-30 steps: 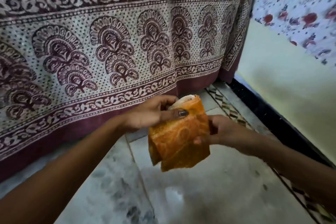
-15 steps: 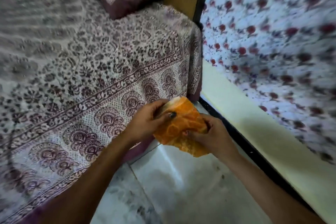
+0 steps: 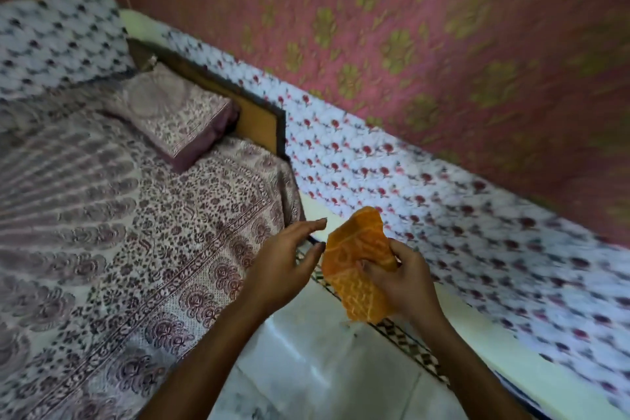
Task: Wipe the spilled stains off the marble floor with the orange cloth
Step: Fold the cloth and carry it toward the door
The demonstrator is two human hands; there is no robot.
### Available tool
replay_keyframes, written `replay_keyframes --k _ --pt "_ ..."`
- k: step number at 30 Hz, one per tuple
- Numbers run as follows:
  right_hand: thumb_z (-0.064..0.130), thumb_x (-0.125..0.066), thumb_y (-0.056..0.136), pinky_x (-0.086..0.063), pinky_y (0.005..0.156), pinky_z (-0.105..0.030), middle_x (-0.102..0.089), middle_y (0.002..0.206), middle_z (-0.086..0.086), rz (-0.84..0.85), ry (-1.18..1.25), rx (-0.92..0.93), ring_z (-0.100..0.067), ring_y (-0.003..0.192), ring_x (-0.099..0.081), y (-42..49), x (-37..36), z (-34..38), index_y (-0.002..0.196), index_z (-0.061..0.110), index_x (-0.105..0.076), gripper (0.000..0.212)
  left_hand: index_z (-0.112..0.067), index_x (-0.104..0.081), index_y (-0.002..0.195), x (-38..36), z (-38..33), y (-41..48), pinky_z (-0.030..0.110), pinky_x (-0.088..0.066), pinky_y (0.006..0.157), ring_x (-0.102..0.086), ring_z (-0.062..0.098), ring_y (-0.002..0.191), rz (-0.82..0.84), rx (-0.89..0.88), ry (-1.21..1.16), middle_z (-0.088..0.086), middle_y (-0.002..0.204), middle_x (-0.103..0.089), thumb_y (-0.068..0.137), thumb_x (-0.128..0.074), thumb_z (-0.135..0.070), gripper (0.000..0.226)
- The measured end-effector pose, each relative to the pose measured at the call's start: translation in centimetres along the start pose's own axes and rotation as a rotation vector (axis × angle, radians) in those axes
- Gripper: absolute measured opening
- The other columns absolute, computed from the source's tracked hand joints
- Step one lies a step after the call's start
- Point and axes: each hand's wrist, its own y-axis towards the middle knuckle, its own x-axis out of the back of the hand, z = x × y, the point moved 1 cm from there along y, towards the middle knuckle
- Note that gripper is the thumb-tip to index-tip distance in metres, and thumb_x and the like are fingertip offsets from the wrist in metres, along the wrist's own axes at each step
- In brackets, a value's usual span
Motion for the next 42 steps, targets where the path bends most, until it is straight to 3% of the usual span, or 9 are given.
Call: replay_keyframes --k 4,10,12,15,24,31,35,38,42 --pt "0.017 -0.072 0.079 -0.054 0.079 -0.040 -0.068 0.086 0.009 -0.099 0.005 0.015 -0.013 0.082 -0.065 -6.1 4.2 4.1 0.087 0.035 -0.061 0.023 -0.018 -0.061 0.121 2.3 -6.7 -1.6 -0.005 -0.028 0.082 -0.048 -0.009 0.102 0.030 -0.129 0.003 -0.017 0.113 -0.055 0.084 -0.049 -0.030 0.041" --pt "0.015 -0.068 0.083 -0.048 0.073 -0.022 -0.064 0.093 0.006 -0.327 0.056 0.035 -0.007 0.083 -0.060 -20.7 6.7 7.6 0.100 0.025 -0.059 0.022 -0.017 -0.060 0.121 5.2 -14.4 -10.6 0.023 -0.042 0.087 -0.060 0.008 0.099 0.111 -0.344 -0.081 -0.004 0.121 -0.062 0.087 -0.054 -0.030 0.036" --pt "0.016 -0.068 0.083 -0.049 0.075 -0.025 -0.065 0.097 0.003 -0.385 0.055 0.020 -0.010 0.085 -0.060 -25.4 6.9 8.5 0.106 0.021 -0.061 0.024 -0.016 -0.060 0.121 6.0 -16.1 -13.9 0.026 -0.044 0.091 -0.059 0.010 0.106 0.131 -0.394 -0.089 -0.002 0.120 -0.063 0.086 -0.052 -0.032 0.040" --pt "0.018 -0.069 0.083 -0.052 0.086 -0.036 -0.066 0.108 -0.003 -0.452 0.083 -0.032 -0.018 0.096 -0.062 -33.2 7.3 9.9 0.114 0.016 -0.060 0.032 -0.016 -0.061 0.121 7.4 -19.3 -19.2 0.019 -0.040 0.092 -0.056 0.010 0.111 0.176 -0.445 -0.119 -0.002 0.120 -0.063 0.085 -0.051 -0.034 0.041" --pt "0.028 -0.067 0.084 -0.050 0.091 -0.037 -0.063 0.115 0.001 -0.642 0.105 -0.104 -0.017 0.103 -0.059 -54.0 7.1 12.7 0.118 0.019 -0.056 0.036 -0.015 -0.059 0.122 10.0 -28.1 -33.9 -0.001 -0.029 0.086 -0.050 0.002 0.108 0.266 -0.655 -0.171 -0.006 0.118 -0.060 0.086 -0.052 -0.028 0.039" --pt "0.020 -0.067 0.084 -0.052 0.079 -0.027 -0.065 0.095 0.007 -0.758 0.130 -0.088 -0.009 0.089 -0.062 -72.9 3.6 13.3 0.097 0.028 -0.057 0.019 -0.010 -0.060 0.120 12.9 -32.7 -51.1 0.019 -0.038 0.089 -0.054 0.011 0.107 0.285 -0.726 -0.265 0.005 0.118 -0.064 0.085 -0.052 -0.027 0.040" --pt "0.022 -0.070 0.082 -0.054 0.085 -0.042 -0.068 0.101 -0.004 -0.853 0.120 -0.171 -0.021 0.093 -0.064 -83.8 0.9 13.4 0.105 0.017 -0.062 0.025 -0.012 -0.060 0.121 15.2 -34.9 -60.6 0.025 -0.043 0.088 -0.053 0.009 0.109 0.359 -0.745 -0.323 0.004 0.121 -0.062 0.086 -0.049 -0.031 0.041" --pt "0.024 -0.070 0.083 -0.055 0.086 -0.044 -0.068 0.103 -0.003 -0.917 0.143 -0.222 -0.020 0.094 -0.064 -91.1 -1.4 14.2 0.109 0.017 -0.062 0.029 -0.012 -0.060 0.121 17.4 -36.2 -66.8 0.025 -0.045 0.087 -0.056 0.011 0.108 0.421 -0.784 -0.366 0.003 0.120 -0.063 0.086 -0.049 -0.030 0.040" --pt "0.022 -0.068 0.084 -0.054 0.079 -0.026 -0.067 0.097 0.003 -0.995 0.103 -0.273 -0.014 0.089 -0.063 -100.1 -4.9 15.4 0.102 0.022 -0.061 0.019 -0.012 -0.059 0.122 19.6 -37.6 -74.0 0.016 -0.041 0.083 -0.056 0.010 0.103 0.495 -0.855 -0.392 0.005 0.119 -0.064 0.085 -0.052 -0.027 0.041"
